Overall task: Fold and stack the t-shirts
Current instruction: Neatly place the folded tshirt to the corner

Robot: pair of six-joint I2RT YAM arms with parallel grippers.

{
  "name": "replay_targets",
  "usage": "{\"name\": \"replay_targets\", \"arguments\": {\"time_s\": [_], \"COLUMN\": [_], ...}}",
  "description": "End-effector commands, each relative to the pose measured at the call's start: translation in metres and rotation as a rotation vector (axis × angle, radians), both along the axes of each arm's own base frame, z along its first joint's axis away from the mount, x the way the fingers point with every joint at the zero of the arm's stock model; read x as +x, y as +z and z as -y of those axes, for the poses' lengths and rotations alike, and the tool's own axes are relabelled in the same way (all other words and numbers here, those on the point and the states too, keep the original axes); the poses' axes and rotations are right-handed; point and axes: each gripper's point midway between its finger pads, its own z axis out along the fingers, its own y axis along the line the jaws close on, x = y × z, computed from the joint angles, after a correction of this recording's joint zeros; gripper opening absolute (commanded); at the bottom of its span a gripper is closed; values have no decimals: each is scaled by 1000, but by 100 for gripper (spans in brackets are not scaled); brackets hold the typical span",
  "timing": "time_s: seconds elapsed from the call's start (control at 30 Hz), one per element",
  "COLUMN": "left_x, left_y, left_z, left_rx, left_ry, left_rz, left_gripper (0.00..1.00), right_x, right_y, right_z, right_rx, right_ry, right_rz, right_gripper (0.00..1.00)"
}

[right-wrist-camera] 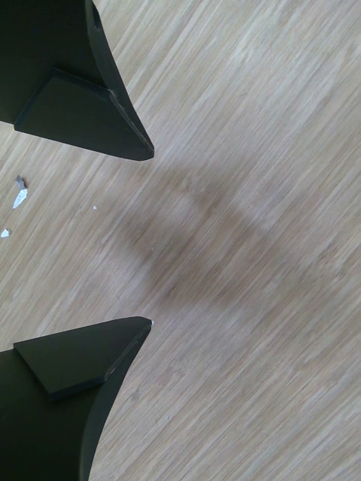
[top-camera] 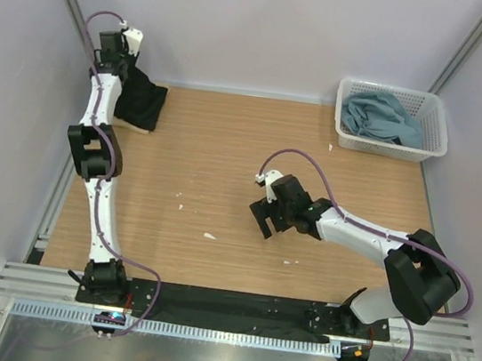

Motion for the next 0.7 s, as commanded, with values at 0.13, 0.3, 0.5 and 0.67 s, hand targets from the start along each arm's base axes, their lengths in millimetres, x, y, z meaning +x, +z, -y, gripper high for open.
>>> {"name": "replay_targets", "arguments": {"time_s": [0.13,0.3,0.5,0.67], "left_x": [10,0,-36,-107], "left_y": [40,83,95,77], "left_z": [-35,-8,99,236], "left_rx": [13,-44,-183,-438], "left_ry": [145,170,70,-117], "left_rz": [164,219,154,5], "left_gripper": [76,98,100,100], "right_x": [19,16,-2,-22], "right_y": [22,32,60,68], "right_z": [-17,-7,6,30], "right_rx": [91,168,384,535], "right_ry": [-36,-108,-242,-417], "right_rz": [20,22,44,74], "right_gripper": [92,91,92,92]}}
